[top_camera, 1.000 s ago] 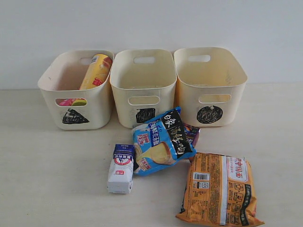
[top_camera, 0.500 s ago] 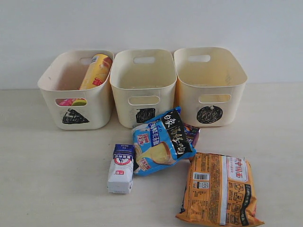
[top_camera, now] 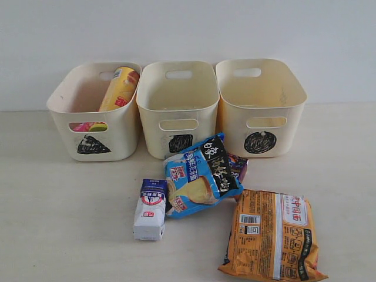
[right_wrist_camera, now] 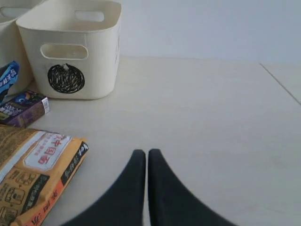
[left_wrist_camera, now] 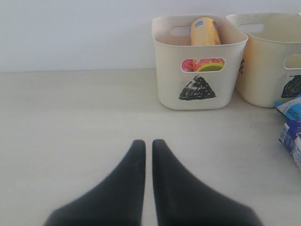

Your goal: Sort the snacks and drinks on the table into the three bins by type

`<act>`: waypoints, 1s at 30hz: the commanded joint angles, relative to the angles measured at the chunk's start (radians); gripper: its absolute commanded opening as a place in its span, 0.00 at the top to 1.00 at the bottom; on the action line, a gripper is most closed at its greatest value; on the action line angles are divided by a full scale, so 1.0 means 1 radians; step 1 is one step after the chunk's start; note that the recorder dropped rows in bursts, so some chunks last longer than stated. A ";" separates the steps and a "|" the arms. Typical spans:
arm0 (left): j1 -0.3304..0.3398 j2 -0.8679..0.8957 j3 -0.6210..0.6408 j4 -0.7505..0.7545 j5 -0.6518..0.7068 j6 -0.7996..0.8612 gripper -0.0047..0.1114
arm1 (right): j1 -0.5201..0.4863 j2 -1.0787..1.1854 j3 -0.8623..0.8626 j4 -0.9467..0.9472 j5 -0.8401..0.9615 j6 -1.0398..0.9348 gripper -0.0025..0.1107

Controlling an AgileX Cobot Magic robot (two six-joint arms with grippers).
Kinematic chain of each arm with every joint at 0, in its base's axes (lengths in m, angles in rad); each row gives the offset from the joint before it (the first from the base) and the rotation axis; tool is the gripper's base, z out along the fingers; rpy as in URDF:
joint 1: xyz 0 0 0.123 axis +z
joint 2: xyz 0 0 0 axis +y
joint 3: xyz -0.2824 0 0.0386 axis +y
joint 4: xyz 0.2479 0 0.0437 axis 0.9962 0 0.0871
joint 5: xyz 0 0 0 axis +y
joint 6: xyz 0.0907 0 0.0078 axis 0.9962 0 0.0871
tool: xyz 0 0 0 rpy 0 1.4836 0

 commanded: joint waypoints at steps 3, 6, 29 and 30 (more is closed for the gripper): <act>0.003 -0.003 0.004 0.000 -0.003 0.009 0.92 | -0.008 -0.005 0.000 0.070 -0.285 0.029 0.98; 0.003 -0.003 0.004 0.000 -0.003 0.009 0.92 | -0.008 -0.005 0.000 0.192 -0.438 0.197 0.98; 0.003 -0.003 0.004 0.000 -0.003 0.009 0.92 | 0.021 0.936 -0.809 -0.167 -0.110 0.194 0.98; 0.003 -0.003 0.004 0.000 -0.003 0.009 0.92 | 0.021 0.988 -0.842 -0.167 -0.044 0.137 0.98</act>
